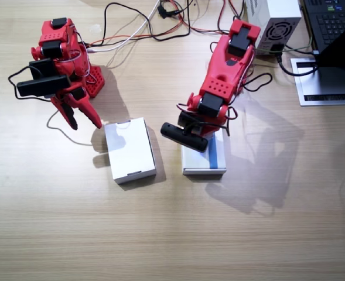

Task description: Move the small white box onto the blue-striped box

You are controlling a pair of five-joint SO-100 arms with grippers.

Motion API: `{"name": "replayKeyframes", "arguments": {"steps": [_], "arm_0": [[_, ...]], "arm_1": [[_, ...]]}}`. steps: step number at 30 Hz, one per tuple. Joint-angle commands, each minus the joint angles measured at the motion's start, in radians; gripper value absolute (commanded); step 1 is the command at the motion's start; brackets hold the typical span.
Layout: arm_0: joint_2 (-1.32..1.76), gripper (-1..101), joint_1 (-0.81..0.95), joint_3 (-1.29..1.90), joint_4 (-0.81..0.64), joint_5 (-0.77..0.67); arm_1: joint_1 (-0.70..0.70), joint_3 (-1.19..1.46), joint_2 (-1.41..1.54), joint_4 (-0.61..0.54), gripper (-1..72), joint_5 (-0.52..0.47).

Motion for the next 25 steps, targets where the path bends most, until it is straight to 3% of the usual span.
{"name": "replayKeyframes", "arguments": {"steps": [1,5,9,12,16,17,18,20,21,23,25], "arm_0": [[0.071,42,0.038,0.017,0.032,-0.014],[0.224,42,0.032,0.112,0.034,0.009],[0.580,42,-0.097,0.114,0.035,0.044],[0.908,42,-0.278,0.143,0.034,0.086],[1.319,42,-0.561,0.549,-0.006,0.265],[1.457,42,-0.607,0.676,-0.028,0.301],[1.598,42,-0.640,0.782,-0.029,0.327],[1.695,42,-0.735,0.831,-0.057,0.359],[1.695,42,-0.744,0.848,-0.064,0.362],[1.738,39,-0.755,0.948,-0.123,0.377],[1.845,39,-0.756,1.100,-0.181,0.417]], "arm_1": [[0.002,-0.057,0.026,0.032,47.2,-0.006],[-0.017,-0.061,0.026,0.029,47.2,-0.005],[-0.032,-0.084,0.026,0.028,47.4,0.012],[-0.032,-0.103,0.026,0.061,47.8,0.028],[-0.028,-0.092,0.026,0.112,47.8,0.074],[-0.028,-0.095,0.026,0.124,45.8,0.097],[-0.028,-0.109,0.026,0.146,39.1,0.123],[0.025,-0.124,0.021,0.158,17.1,0.183],[0.044,-0.121,0.021,0.158,9.5,0.184],[0.083,-0.117,0.023,0.155,8.3,0.183],[0.169,-0.075,0.020,0.141,7.7,0.080]]}}
